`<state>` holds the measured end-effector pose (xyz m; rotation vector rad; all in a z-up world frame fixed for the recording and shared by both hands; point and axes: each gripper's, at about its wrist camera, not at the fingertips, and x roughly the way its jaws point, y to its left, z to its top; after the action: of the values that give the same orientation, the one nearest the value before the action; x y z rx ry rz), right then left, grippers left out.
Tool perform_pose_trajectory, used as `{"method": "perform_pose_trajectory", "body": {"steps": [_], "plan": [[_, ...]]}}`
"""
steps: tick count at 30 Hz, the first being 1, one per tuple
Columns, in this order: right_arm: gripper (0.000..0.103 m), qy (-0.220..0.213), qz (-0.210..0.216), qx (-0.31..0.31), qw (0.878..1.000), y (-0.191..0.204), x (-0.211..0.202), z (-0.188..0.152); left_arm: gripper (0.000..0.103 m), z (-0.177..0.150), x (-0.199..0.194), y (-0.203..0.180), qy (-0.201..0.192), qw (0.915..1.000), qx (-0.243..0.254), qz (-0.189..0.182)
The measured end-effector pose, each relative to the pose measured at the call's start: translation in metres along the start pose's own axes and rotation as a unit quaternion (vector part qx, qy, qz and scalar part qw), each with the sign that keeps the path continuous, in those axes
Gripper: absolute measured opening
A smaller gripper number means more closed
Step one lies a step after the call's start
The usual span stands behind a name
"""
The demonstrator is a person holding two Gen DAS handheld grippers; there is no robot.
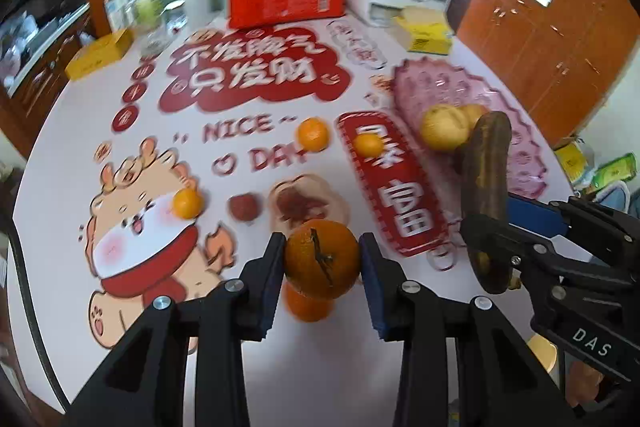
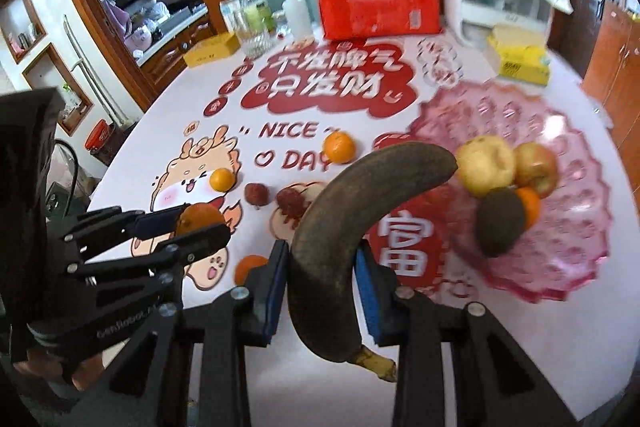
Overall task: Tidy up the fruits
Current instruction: 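Release the orange into the bowl with the left tool while the right tool carries the banana over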
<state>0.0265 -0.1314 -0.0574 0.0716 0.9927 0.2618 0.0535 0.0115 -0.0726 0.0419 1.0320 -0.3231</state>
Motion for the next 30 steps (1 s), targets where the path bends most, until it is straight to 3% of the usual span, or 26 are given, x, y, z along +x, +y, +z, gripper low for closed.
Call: {"method": "perform_pose_trajectory", "body": {"steps": [10,19,24,30], "plan": [[0.033,-0.061,-0.064,0.020,0.996,-0.077,-0.076,-0.004,0.035,0.039,-0.011,-0.076,-0.035,0.9974,0.057,-0.029],[0.033,-0.108,-0.152,0.016,0.982,-0.153,-0.122,0.029,0.036,0.100,-0.007,-0.132,-0.072,0.9915,0.104,-0.031],[0.033,-0.105,-0.150,0.041,0.982,-0.187,-0.107,0.053,0.036,0.123,0.022,-0.150,-0.053,0.9913,0.114,-0.038],[0.033,-0.045,-0.129,0.058,0.989,-0.201,-0.042,0.055,0.036,0.129,0.080,-0.157,-0.004,0.9923,0.122,-0.022]]}}
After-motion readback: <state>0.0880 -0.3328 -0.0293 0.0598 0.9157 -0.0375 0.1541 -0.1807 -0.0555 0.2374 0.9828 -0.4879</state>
